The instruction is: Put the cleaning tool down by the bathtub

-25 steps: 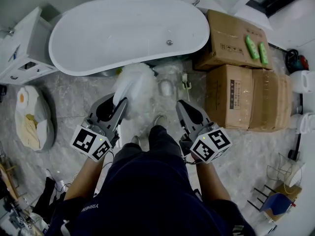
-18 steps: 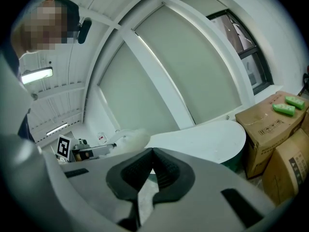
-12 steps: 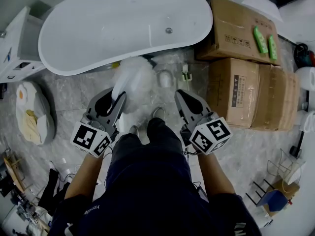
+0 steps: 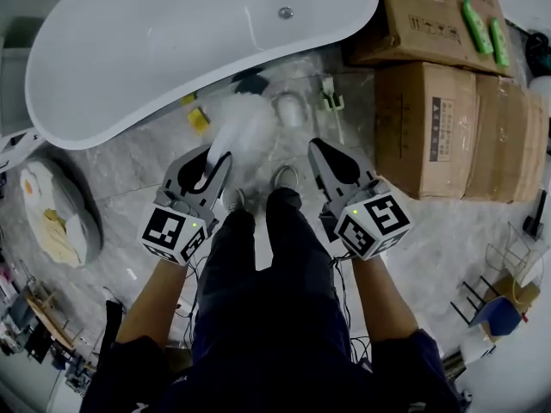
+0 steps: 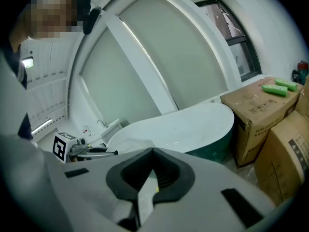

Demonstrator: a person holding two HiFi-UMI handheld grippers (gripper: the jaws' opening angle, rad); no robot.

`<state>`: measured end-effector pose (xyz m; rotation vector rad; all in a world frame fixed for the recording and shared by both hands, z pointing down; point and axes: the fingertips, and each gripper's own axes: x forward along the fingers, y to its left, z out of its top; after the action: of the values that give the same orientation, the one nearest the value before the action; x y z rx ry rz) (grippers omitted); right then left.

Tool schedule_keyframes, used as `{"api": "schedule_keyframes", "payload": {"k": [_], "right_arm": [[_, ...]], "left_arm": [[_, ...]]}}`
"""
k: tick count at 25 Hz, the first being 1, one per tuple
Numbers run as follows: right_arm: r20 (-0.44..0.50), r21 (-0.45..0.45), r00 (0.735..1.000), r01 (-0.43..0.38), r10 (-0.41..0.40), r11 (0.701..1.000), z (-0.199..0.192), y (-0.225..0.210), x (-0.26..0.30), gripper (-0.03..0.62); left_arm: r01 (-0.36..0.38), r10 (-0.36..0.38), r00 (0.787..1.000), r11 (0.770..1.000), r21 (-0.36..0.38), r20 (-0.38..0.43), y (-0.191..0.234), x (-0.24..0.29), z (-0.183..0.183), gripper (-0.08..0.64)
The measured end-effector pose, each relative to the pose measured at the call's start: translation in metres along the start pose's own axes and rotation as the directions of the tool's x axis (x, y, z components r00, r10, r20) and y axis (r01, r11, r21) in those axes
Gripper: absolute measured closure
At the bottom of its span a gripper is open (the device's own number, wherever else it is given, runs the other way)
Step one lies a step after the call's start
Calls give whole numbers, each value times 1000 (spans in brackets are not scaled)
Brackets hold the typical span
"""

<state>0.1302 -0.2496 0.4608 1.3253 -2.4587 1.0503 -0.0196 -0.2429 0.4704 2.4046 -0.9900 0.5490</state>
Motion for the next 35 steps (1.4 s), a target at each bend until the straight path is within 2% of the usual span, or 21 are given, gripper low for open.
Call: {"api": "schedule_keyframes", "payload": {"k": [11, 19, 26, 35], "right_arm": [[-10, 64, 996, 90, -90, 994, -123, -74, 76, 588], [-16, 16, 995, 102, -102, 995, -208, -134, 121, 588], [24, 2, 991, 133, -133, 991, -250, -188, 142, 588], [12, -7, 991, 136, -135, 991, -304, -247, 163, 588]], "left_arm": [[54, -52, 995, 998, 17, -87, 66, 107, -141, 449], [48, -41, 989, 998, 43, -143, 108, 181, -254, 449], [46, -32, 976, 997, 60, -217, 134, 246, -343, 449], [38, -18, 951, 997, 59, -308, 155, 310, -446, 449]]}}
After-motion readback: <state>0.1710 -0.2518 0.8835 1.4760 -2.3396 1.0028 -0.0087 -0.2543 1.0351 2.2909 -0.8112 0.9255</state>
